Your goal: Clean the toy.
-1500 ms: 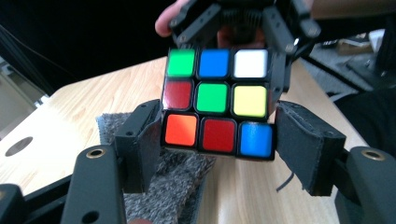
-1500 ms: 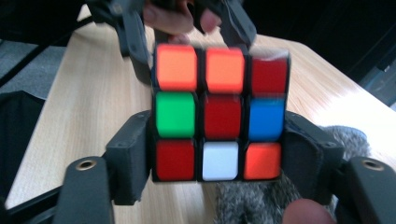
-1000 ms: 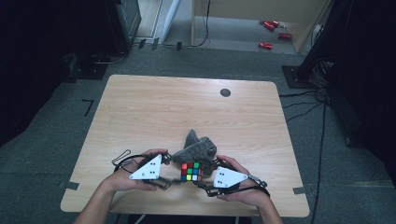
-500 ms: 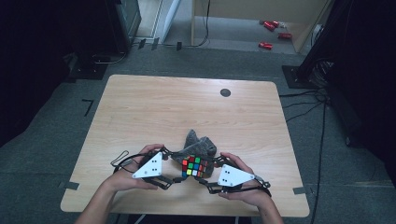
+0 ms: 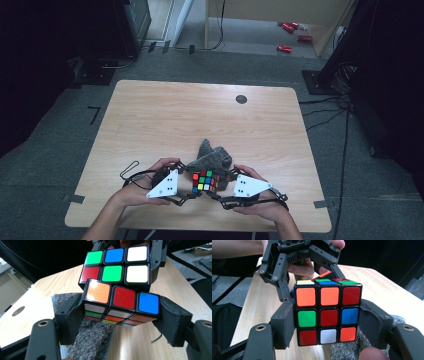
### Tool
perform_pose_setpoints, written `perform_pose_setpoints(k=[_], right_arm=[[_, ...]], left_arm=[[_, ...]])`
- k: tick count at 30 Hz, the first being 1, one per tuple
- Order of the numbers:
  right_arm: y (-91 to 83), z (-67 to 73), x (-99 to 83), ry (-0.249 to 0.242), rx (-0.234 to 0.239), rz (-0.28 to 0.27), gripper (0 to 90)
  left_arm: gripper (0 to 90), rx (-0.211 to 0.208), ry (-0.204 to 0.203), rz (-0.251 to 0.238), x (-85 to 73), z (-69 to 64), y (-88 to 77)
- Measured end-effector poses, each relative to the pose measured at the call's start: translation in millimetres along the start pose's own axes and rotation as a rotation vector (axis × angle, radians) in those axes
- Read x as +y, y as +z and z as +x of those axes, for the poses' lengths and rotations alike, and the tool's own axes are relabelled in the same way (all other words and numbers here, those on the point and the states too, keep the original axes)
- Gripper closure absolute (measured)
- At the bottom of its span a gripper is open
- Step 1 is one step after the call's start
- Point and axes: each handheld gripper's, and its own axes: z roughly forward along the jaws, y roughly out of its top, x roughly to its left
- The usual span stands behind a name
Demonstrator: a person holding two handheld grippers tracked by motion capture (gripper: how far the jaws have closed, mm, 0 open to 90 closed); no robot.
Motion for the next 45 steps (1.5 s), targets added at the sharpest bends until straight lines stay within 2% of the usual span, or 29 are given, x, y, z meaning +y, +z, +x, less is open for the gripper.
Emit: perform_pose_setpoints(k=[4, 9, 11, 14, 15, 17, 20, 22, 25, 28, 32, 37, 45], right_arm=[[1.4, 1.3, -1.7, -0.039, -0.003, 0.013, 34.5], [4.3, 5.5, -3.6, -0.130, -0.002, 0.036, 34.5], [4.4, 5.8, -3.7, -0.137, -0.003, 0.036, 34.5], [3.7, 4.8, -3.0, -0.124, -0.002, 0.030, 34.5], [3.2, 4.4, -2.6, -0.115, -0.001, 0.027, 34.5], [2.3, 3.6, -2.0, -0.103, 0.000, 0.026, 34.5], [2.0, 2.5, -0.3, -0.063, 0.001, 0.009, 34.4], [2.1, 2.5, 0.4, -0.062, -0.003, 0.002, 34.5], [2.1, 3.1, 1.1, -0.054, 0.004, -0.012, 34.5], [1.8, 2.6, 0.3, -0.056, 0.007, 0.000, 34.3], [1.2, 0.8, -1.3, -0.033, 0.025, 0.016, 33.8], [1.8, -0.5, -2.6, -0.013, 0.031, 0.040, 33.5], [-0.9, -3.0, 0.8, 0.033, 0.028, -0.001, 33.4]], left_arm=[[33.6, -0.024, -0.013, -0.001, -1.6, 1.9, -2.2], [34.1, -0.058, -0.041, 0.011, -3.4, 3.5, -3.0], [34.1, -0.061, -0.052, 0.002, -3.4, 4.4, -3.6], [34.0, -0.059, -0.078, -0.010, -3.1, 5.0, -3.6], [33.8, -0.058, -0.103, -0.005, -3.1, 5.0, -2.7], [33.1, -0.051, -0.125, 0.009, -3.2, 3.8, -0.3], [28.3, -0.044, -0.133, 0.017, -3.9, 2.3, 3.6], [27.7, -0.048, -0.146, 0.007, -3.4, 3.1, 3.7], [27.3, -0.051, -0.143, -0.007, -2.9, 2.3, 4.0], [31.0, -0.047, -0.103, -0.015, -3.3, 1.9, 2.8], [33.4, -0.060, -0.086, 0.003, -4.2, 1.3, 4.2], [34.3, -0.063, -0.080, 0.013, -3.8, 1.8, 4.5], [34.8, -0.058, -0.091, -0.033, 0.6, 6.4, -4.6]])
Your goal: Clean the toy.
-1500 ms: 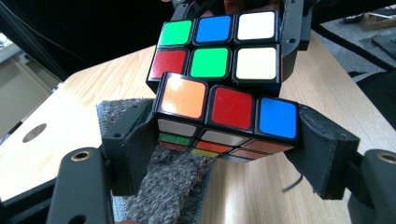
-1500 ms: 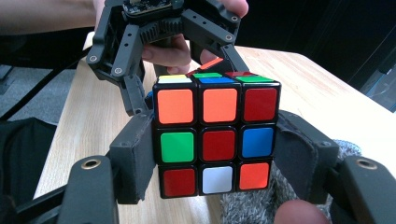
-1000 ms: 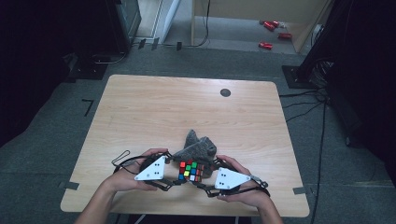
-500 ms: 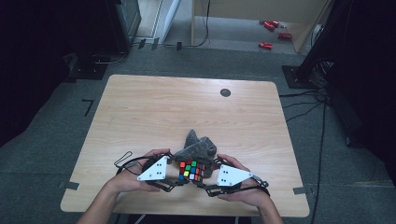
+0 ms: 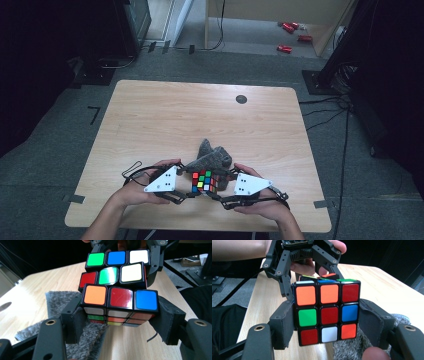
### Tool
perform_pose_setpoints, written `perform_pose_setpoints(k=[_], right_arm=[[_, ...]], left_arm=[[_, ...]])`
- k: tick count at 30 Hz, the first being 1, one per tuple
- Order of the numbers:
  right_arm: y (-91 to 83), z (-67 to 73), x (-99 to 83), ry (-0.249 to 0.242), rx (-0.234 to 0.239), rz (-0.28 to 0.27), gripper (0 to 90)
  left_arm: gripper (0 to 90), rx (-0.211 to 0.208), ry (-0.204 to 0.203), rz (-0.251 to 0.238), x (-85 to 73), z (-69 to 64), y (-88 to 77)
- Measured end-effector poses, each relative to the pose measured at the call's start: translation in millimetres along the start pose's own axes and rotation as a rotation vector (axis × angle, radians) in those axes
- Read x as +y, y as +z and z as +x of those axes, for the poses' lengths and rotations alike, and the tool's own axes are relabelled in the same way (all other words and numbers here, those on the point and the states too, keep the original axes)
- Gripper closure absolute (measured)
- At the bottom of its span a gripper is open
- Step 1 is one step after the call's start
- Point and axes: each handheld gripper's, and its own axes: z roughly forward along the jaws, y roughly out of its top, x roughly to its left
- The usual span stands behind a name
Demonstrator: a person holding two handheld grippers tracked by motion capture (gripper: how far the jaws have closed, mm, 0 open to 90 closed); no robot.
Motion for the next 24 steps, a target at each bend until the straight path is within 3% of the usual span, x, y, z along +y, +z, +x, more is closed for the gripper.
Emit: perform_pose_setpoints(k=[9, 13, 15, 18, 24], right_arm=[[-3.9, -3.8, -0.4, 0.032, -0.002, -0.014, 33.7], [-4.9, -7.0, -0.3, 0.089, -0.001, -0.025, 32.0], [-4.2, -7.4, 1.0, 0.121, -0.002, -0.041, 26.1], [1.0, -5.4, 3.2, 0.162, -0.011, -0.026, 16.3], [7.6, -3.1, 2.8, 0.164, -0.005, -0.009, 19.5]], left_arm=[[34.9, 0.018, -0.009, -0.044, 3.1, 4.0, -9.1], [34.9, 0.031, -0.025, -0.060, 4.1, 5.8, -10.8], [34.9, 0.035, -0.036, -0.073, 4.7, 6.6, -11.5], [34.9, 0.030, -0.048, -0.085, 5.2, 7.2, -12.6], [34.9, -0.005, -0.055, -0.105, 7.5, 5.3, -12.0]])
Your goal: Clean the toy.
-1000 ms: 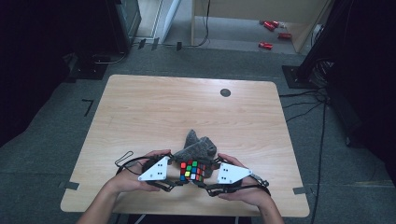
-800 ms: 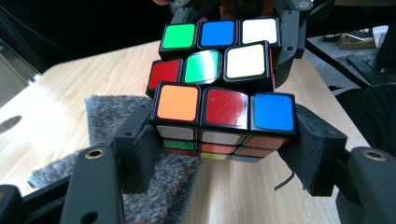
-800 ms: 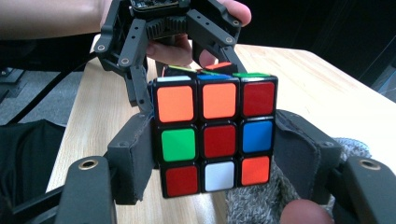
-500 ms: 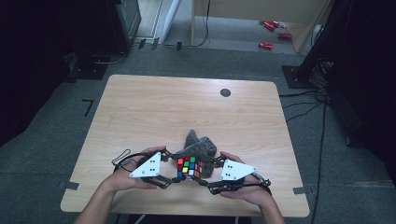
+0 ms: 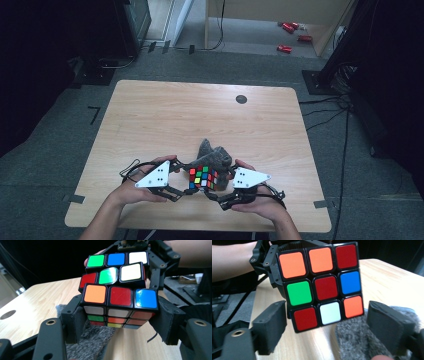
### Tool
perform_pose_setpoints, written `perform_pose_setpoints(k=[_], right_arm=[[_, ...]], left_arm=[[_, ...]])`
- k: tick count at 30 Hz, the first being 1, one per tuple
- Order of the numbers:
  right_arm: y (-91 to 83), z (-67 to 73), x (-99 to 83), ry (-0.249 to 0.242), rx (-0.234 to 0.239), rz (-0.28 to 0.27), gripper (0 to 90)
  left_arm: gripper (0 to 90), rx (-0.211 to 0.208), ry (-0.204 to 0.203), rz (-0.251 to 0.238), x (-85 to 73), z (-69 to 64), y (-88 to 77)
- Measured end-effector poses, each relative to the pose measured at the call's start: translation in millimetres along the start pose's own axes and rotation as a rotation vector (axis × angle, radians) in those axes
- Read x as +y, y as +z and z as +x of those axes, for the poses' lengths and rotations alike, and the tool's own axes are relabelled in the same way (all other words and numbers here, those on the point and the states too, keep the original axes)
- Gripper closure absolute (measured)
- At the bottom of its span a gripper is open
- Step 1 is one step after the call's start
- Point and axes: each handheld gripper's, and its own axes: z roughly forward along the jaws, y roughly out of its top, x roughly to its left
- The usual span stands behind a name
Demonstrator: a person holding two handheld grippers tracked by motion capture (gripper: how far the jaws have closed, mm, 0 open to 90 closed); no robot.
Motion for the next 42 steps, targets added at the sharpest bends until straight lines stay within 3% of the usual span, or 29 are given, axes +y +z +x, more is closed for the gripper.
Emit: perform_pose_setpoints(k=[5, 12, 15, 18, 20, 25, 29, 35, 39, 42], right_arm=[[1.0, 2.5, -0.7, -0.024, 0.046, 0.008, 31.5], [-0.4, 4.6, -3.8, -0.154, 0.050, 0.023, 34.2], [-1.8, 4.1, -3.2, -0.144, 0.054, 0.015, 34.3], [-5.8, 2.6, 0.9, -0.112, 0.058, -0.028, 34.3], [-8.0, 2.2, 3.4, -0.094, 0.060, -0.048, 34.4], [-6.0, 4.1, 3.7, -0.086, 0.069, -0.030, 34.3], [-2.6, 4.9, 2.4, -0.078, 0.079, -0.017, 34.3], [-3.5, 1.9, 1.3, -0.026, 0.100, -0.012, 32.6], [-4.7, -0.1, 0.4, -0.012, 0.070, -0.018, 27.9], [-8.0, -3.1, -0.8, -0.009, 0.047, -0.015, 30.4]], left_arm=[[34.9, -0.020, -0.011, -0.011, 0.1, 0.1, -1.8], [34.9, -0.069, -0.055, -0.017, -1.3, 0.7, -1.6], [34.8, -0.067, -0.079, -0.045, -1.4, 1.7, -1.2], [34.5, -0.065, -0.124, -0.103, -0.5, 2.5, -1.5], [33.9, -0.051, -0.131, -0.115, 1.9, 1.5, -0.6], [31.3, -0.048, -0.157, -0.075, 4.6, -2.7, 5.6], [32.3, -0.066, -0.173, -0.083, 4.2, -2.0, 6.7], [34.5, -0.087, -0.198, -0.085, 4.5, 0.8, 8.2], [34.6, -0.071, -0.196, -0.090, 4.9, 3.7, 2.8], [34.7, -0.028, -0.201, -0.081, 5.1, 8.2, -3.5]])
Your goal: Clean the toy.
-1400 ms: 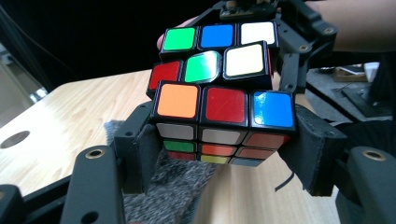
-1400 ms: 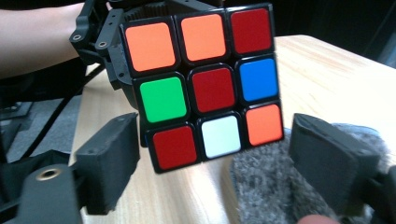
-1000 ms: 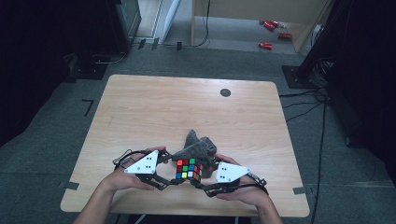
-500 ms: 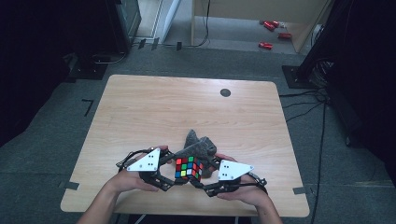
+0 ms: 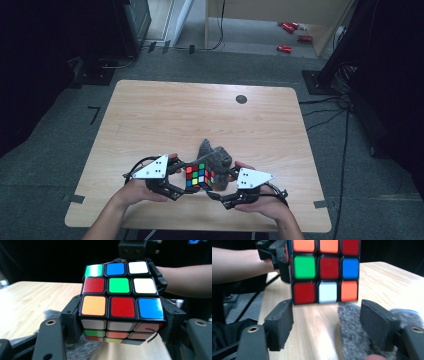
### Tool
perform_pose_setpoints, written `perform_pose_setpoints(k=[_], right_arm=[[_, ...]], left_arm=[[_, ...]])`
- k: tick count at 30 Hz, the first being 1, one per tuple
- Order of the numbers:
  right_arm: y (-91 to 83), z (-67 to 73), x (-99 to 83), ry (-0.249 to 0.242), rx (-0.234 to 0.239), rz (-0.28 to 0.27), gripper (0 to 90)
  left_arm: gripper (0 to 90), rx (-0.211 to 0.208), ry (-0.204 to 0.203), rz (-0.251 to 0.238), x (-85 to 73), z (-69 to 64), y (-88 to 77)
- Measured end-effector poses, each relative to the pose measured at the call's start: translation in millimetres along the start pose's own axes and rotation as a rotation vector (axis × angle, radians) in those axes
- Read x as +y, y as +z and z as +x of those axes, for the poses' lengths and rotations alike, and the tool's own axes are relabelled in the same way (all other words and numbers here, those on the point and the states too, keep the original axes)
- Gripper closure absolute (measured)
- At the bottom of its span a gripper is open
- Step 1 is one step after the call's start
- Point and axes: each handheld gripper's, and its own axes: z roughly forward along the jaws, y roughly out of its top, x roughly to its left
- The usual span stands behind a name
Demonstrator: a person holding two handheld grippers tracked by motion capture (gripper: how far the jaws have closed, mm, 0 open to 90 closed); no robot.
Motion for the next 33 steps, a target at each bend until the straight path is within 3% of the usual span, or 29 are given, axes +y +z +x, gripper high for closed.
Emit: perform_pose_setpoints(k=[3, 5, 8, 9, 10, 12, 15, 17, 19, 21, 23, 24, 28, 30, 33], right_arm=[[-3.2, -3.8, 0.1, -0.007, -0.038, 0.003, 49.0], [-5.7, -6.0, 0.2, -0.019, -0.075, 0.002, 56.5], [-9.5, -11.4, 1.7, -0.017, -0.192, -0.026, 61.3], [-9.6, -12.7, 2.2, -0.017, -0.236, -0.027, 59.7], [-8.0, -14.7, 3.1, -0.014, -0.322, -0.025, 54.4], [-2.6, -17.0, 3.2, 0.006, -0.435, -0.002, 44.1], [10.7, -18.1, 1.4, 0.079, -0.493, 0.055, 29.2], [26.5, -18.9, -3.6, 0.114, -0.540, 0.144, 24.7], [39.5, -21.2, -10.5, 0.142, -0.548, 0.197, 23.2], [50.0, -23.6, -17.1, 0.169, -0.562, 0.247, 25.2], [56.4, -25.3, -22.8, 0.189, -0.562, 0.291, 33.9], [58.2, -26.7, -26.3, 0.212, -0.552, 0.316, 44.1], [57.2, -30.9, -32.5, 0.275, -0.530, 0.321, 59.2], [54.3, -30.0, -31.9, 0.261, -0.537, 0.322, 68.8], [46.8, -28.7, -27.0, 0.252, -0.529, 0.294, 72.8]], left_arm=[[34.7, 0.043, -0.026, -0.003, 1.3, 4.6, -5.8], [34.6, 0.082, -0.082, 0.018, 4.1, 9.1, -10.4], [34.7, 0.156, -0.103, 0.043, 5.5, 14.3, -16.4], [34.6, 0.179, -0.114, 0.060, 6.2, 16.3, -18.6], [34.6, 0.191, -0.123, 0.076, 6.8, 17.5, -19.8], [34.7, 0.238, -0.143, 0.119, 8.4, 20.2, -20.8], [34.7, 0.277, -0.155, 0.137, 8.4, 19.8, -21.2], [34.7, 0.279, -0.177, 0.118, 7.7, 20.3, -23.7], [34.6, 0.268, -0.187, 0.094, 7.3, 20.9, -26.6], [34.6, 0.304, -0.178, 0.101, 7.6, 19.1, -27.3], [34.6, 0.301, -0.184, 0.097, 5.5, 19.7, -28.4], [34.6, 0.299, -0.182, 0.098, 5.1, 19.9, -28.2], [34.7, 0.330, -0.168, 0.103, 4.9, 19.3, -25.9], [34.7, 0.346, -0.148, 0.131, 4.8, 18.0, -23.7], [34.8, 0.352, -0.134, 0.158, 3.7, 16.7, -21.0]])
